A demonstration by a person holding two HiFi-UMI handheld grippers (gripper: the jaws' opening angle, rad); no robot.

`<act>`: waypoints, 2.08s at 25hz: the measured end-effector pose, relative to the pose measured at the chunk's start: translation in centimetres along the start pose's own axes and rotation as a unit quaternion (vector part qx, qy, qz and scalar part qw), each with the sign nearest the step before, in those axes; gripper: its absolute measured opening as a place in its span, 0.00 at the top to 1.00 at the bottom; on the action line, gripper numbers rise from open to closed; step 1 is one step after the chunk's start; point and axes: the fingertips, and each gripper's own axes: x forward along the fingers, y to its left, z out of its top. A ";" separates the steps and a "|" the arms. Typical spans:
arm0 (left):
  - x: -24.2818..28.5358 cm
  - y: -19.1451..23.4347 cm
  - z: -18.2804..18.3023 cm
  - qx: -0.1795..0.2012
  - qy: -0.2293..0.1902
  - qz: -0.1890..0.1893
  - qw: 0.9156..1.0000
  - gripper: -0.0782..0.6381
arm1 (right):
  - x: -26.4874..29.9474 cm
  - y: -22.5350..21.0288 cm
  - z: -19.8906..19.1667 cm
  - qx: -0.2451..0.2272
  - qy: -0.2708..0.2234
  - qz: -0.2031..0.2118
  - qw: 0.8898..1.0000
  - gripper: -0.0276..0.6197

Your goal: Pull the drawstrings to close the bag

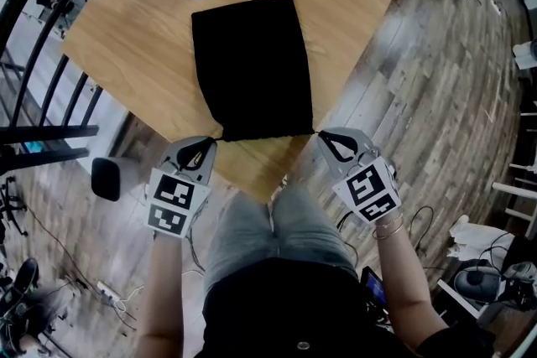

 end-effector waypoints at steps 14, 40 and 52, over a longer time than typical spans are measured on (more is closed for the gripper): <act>-6.0 1.8 6.9 -0.035 -0.128 0.056 0.990 0.87 | -5.7 -3.0 6.2 0.084 -0.098 -0.077 0.989 0.95; -14.9 3.6 13.3 -0.073 -0.284 0.129 0.947 0.87 | -14.0 -6.5 13.2 0.123 -0.223 -0.170 0.952 0.95; -16.1 3.8 14.3 -0.084 -0.305 0.137 0.939 0.87 | -16.0 -7.5 13.7 0.141 -0.250 -0.179 0.941 0.95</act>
